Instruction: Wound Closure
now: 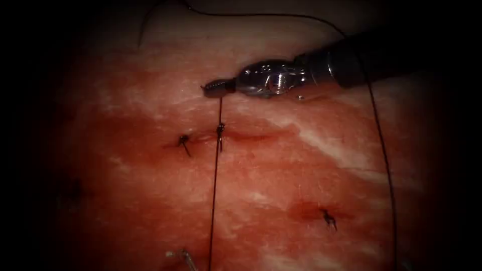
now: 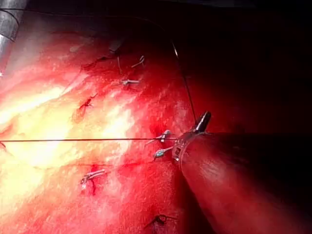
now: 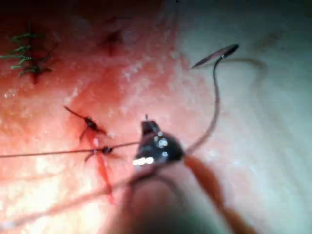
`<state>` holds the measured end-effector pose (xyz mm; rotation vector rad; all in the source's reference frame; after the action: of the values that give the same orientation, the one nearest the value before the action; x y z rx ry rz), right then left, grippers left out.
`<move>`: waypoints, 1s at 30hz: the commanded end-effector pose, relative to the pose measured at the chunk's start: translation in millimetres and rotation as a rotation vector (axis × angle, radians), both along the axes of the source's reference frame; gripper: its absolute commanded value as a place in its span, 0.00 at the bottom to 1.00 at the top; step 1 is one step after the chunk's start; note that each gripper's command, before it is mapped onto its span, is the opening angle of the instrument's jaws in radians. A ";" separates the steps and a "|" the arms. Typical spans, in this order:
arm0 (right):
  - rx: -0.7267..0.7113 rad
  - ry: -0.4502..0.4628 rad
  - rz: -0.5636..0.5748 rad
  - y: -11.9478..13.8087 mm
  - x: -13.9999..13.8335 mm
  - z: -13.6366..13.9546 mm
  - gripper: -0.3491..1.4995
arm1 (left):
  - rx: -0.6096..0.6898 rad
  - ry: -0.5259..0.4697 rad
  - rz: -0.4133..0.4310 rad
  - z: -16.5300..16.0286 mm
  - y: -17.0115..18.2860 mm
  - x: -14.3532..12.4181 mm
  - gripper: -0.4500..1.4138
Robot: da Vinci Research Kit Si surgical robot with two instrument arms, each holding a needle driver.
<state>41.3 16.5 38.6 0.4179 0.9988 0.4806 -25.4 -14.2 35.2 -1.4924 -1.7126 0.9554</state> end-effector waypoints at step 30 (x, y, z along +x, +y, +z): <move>0.007 0.018 0.012 -1.8 -0.6 -0.6 0.00 | -0.666 0.304 -0.327 3.9 14.8 2.5 0.98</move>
<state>40.2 15.1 37.6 0.4203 1.0180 0.4904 -22.1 2.0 38.6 -1.8411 -0.8889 1.6018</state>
